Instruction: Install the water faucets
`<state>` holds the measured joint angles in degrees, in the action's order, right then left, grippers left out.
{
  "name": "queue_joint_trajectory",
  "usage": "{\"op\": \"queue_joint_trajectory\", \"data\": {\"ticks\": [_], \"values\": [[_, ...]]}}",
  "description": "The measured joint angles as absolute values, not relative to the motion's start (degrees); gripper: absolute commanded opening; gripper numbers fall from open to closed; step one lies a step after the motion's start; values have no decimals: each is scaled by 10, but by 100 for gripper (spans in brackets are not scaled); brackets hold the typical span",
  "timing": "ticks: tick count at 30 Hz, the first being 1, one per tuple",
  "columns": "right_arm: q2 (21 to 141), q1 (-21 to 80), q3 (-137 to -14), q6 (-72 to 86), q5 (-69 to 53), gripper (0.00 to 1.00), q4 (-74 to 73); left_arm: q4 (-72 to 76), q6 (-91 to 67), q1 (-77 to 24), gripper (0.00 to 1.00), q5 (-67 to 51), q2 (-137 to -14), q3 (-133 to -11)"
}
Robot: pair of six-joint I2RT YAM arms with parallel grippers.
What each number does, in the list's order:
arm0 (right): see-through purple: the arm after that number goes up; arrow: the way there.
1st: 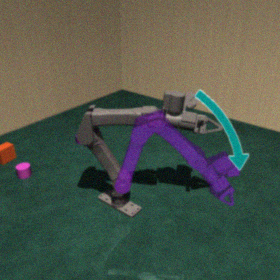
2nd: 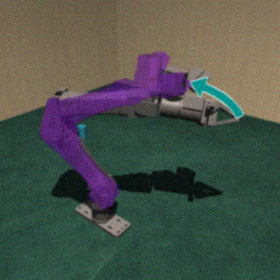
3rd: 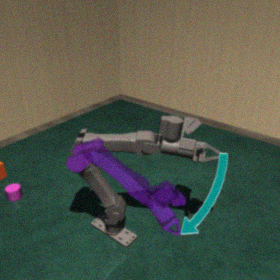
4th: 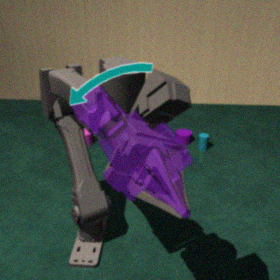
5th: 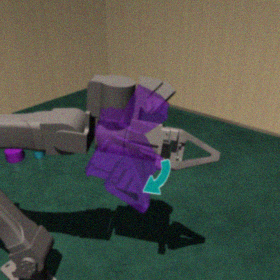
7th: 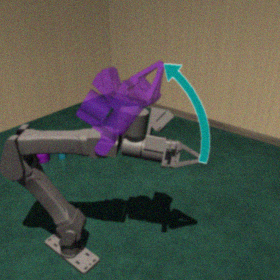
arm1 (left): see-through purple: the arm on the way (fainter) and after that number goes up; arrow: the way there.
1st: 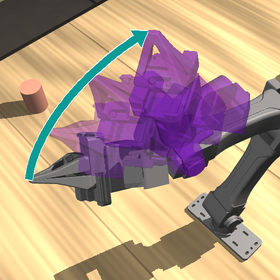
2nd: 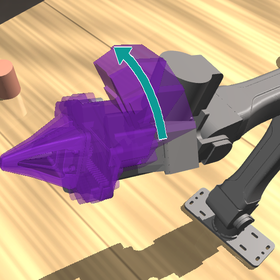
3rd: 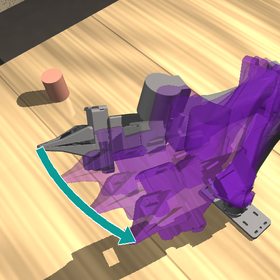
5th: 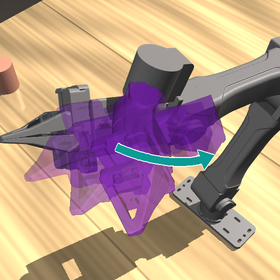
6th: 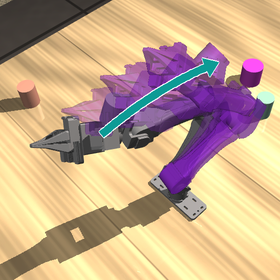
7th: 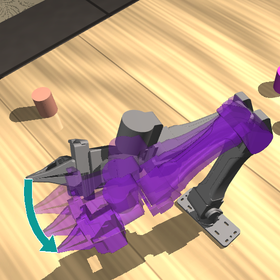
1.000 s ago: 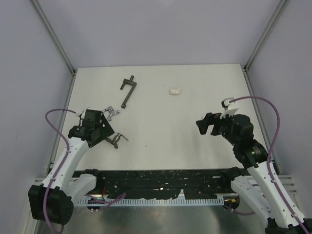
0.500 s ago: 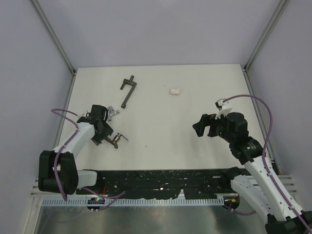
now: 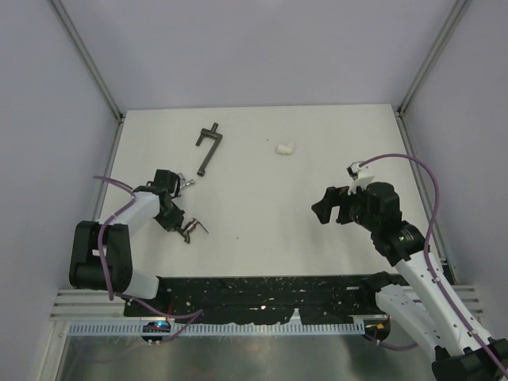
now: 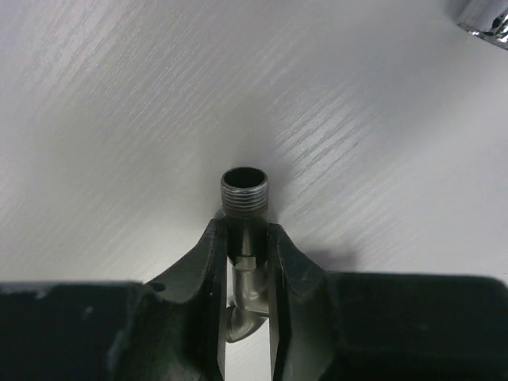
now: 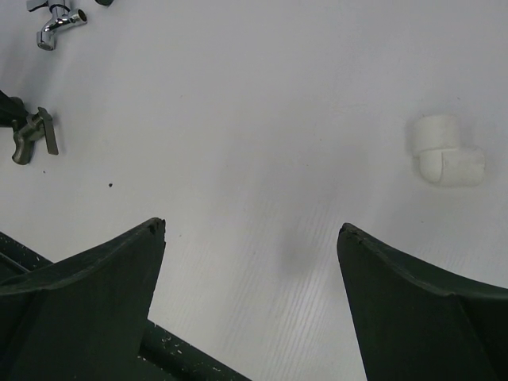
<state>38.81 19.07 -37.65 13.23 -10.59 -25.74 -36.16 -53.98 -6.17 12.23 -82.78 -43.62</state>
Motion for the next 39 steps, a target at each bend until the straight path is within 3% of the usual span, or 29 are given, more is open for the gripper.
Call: {"op": "queue_joint_trajectory", "data": {"ticks": [2, 11, 18, 31, 39], "values": [[392, 191, -376, 132, -108, 93, -256, -361, -538, -62, 0, 119, -827, -436], [418, 209, -376, 142, -141, 93, -235, -369, -482, -81, 0, 104, -757, -441], [481, 302, -377, 190, -168, 89, -170, -384, -396, -194, 0, 127, -654, -505], [654, 484, -456, 296, -191, 75, 4, -406, -313, -437, 0, 222, -590, -598], [706, 522, -481, 327, -211, 57, 66, -400, -279, -523, 0, 265, -588, -626]]}}
